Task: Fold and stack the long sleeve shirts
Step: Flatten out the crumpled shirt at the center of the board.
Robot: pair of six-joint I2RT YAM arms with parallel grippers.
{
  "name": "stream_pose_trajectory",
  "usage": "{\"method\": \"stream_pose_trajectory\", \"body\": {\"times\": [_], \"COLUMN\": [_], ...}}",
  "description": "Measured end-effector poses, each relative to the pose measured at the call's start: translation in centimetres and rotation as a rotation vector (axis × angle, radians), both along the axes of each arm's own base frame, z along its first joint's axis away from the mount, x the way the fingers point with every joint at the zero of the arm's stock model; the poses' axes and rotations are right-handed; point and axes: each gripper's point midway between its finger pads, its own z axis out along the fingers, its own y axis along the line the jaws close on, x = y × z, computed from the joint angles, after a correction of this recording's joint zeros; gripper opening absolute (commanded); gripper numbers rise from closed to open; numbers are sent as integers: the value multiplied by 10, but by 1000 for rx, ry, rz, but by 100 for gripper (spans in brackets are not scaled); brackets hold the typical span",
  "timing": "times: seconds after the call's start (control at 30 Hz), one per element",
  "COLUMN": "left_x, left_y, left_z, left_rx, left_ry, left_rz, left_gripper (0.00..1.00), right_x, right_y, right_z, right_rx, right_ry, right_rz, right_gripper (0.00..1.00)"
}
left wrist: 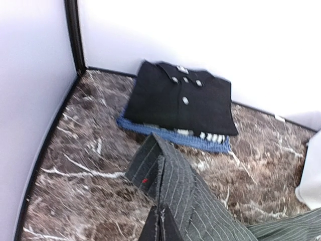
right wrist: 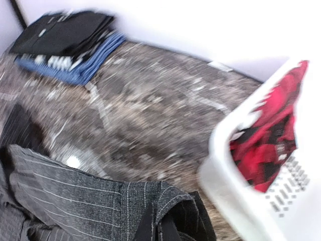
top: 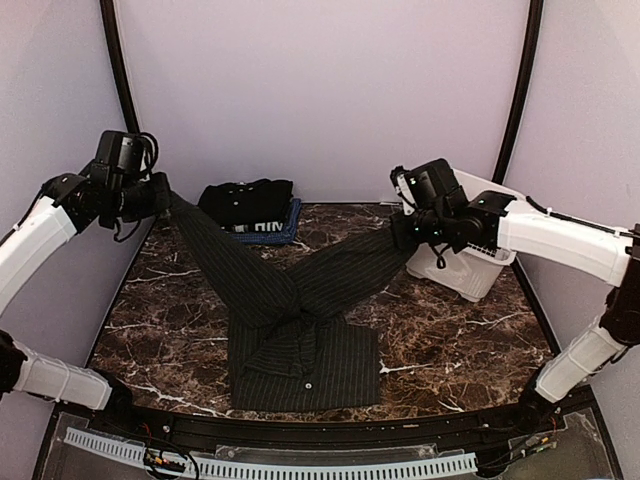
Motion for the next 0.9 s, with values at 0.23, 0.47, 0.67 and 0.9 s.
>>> {"method": "stream_pose_trajectory", "body": {"times": [0.23,0.47,0.67,0.9], "left_x": [34,73,90,105], "left_y": [43,93,127,137], "left_z": [55,92,122,143], "left_rx": [31,18,-12,-38], "left_ry": [-101,-152,-209,-239], "left_rz": [95,187,233,226], "left_gripper": [0,0,0,0], "right_x": [49,83,104,116], "right_y": [-81,-136,-170,-185], "right_z": [86,156,194,236], "right_rx": [19,40,56,104], "right_ry": [-179,-301,-350,-412], "right_rz": [-214,-352,-434,-461], "right_gripper": [0,0,0,0]}}
